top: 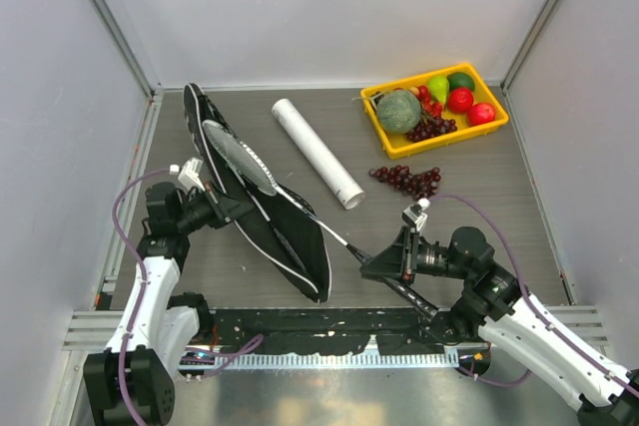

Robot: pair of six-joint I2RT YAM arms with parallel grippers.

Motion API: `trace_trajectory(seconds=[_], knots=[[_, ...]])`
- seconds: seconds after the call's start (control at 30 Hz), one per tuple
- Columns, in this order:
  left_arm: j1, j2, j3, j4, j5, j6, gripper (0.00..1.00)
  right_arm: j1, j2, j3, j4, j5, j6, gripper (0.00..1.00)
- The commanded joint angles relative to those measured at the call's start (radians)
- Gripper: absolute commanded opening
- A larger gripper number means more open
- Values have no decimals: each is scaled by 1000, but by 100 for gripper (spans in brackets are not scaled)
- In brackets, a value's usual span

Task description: Pack up the badminton gear

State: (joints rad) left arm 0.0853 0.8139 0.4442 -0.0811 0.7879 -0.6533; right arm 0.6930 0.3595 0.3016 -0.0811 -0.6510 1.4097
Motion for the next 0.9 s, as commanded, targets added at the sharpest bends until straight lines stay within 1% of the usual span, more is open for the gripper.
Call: trace_trajectory(seconds=[0.0, 0.07, 0.13, 0.17, 0.3, 0.33, 0.5, 0.63, 0.73, 0.87], knots=[[-1, -18, -8, 76, 33, 37, 0, 11, 55, -1, 139, 97, 43, 5], [-2, -24, -27, 110, 28, 24, 0, 29, 74, 1, 167, 160, 92, 5], [-2, -19, -29, 109, 28, 32, 0, 43, 102, 4, 191, 186, 118, 5], [-2, -12, -29, 107, 33, 37, 0, 48, 125, -2, 234, 186, 150, 5], [-2, -10, -29, 110, 33, 49, 0, 98, 162, -19, 244, 232, 253, 5], [-2, -15, -30, 110, 30, 50, 0, 118, 160, -19, 245, 261, 255, 5], [-2, -19, -41, 130, 33, 44, 0, 143, 220, 25, 221, 289, 224, 5], [-1, -12, -42, 149, 43, 40, 0, 164, 280, 28, 251, 306, 233, 5], [-2, -10, -42, 147, 45, 41, 0, 192, 288, 28, 230, 371, 268, 5], [-2, -9, -45, 153, 43, 38, 0, 211, 331, 65, 218, 427, 270, 5]])
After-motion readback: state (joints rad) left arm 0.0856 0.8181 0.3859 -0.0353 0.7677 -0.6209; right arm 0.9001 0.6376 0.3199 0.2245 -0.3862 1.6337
